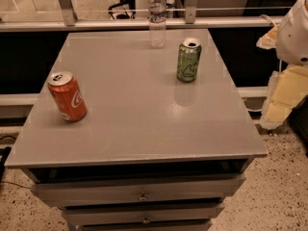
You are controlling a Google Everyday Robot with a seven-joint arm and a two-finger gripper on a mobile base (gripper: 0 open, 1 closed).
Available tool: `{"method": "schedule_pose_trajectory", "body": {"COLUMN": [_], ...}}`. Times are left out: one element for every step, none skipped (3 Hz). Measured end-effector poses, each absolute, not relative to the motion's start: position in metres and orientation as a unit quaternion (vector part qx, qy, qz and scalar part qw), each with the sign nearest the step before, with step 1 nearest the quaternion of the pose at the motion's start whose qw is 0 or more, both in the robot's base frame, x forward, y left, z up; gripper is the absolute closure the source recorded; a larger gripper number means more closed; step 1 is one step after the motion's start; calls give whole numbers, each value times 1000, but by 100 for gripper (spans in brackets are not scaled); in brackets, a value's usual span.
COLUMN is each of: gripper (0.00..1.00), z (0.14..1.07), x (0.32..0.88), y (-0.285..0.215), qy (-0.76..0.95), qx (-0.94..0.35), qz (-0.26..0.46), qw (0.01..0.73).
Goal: Move green can near water bottle
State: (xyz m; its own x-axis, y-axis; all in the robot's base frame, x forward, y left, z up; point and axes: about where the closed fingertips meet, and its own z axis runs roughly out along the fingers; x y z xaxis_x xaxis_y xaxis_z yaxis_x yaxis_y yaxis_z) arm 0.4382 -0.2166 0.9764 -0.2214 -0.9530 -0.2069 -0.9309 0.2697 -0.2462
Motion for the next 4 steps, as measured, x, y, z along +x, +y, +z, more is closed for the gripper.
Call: {"method": "schedule_pose_trajectory", "body": {"gripper": [0,0,0,0], "z": [976,970,952,936], "x": [442,460,506,554], "y": [-217,-220,-223,-216], "qy": [780,781,783,781], "qx": [-602,-593,-567,-538], "qz": [-35,-22,18,58], "qw": [167,195,255,312]}}
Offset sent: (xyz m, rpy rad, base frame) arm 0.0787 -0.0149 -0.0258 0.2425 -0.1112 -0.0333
